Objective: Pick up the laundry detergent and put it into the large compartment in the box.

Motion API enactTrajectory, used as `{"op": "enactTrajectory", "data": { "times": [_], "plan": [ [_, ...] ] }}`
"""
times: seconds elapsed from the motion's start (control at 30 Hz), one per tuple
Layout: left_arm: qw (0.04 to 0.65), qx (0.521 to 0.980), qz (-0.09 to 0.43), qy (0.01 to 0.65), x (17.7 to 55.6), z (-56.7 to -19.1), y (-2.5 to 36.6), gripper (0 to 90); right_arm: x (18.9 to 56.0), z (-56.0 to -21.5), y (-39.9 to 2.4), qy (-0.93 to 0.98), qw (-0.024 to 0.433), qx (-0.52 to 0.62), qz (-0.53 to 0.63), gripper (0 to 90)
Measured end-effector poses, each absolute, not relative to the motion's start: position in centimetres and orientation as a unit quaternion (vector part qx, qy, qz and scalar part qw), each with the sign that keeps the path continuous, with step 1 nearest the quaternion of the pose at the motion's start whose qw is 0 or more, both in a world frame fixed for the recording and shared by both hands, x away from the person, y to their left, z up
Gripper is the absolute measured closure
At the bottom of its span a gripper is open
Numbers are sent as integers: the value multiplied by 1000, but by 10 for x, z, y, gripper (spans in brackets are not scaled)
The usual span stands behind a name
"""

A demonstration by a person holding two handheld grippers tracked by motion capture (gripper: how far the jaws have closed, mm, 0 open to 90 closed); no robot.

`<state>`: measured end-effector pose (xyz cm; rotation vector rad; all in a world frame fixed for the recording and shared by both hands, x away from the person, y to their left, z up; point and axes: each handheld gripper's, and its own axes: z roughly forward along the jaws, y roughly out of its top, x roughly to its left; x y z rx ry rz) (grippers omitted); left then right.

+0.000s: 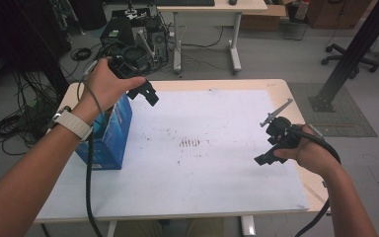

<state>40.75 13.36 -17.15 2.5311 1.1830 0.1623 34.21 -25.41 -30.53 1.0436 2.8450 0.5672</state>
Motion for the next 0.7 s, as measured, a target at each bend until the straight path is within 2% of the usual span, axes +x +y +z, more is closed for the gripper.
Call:
{"op": "enactTrajectory", "data": {
  "times": [0.7],
  "plan": [
    [156, 935, 38, 316, 403, -179, 122, 115, 345, -304, -251, 923, 29, 337, 184, 106]
  ]
}}
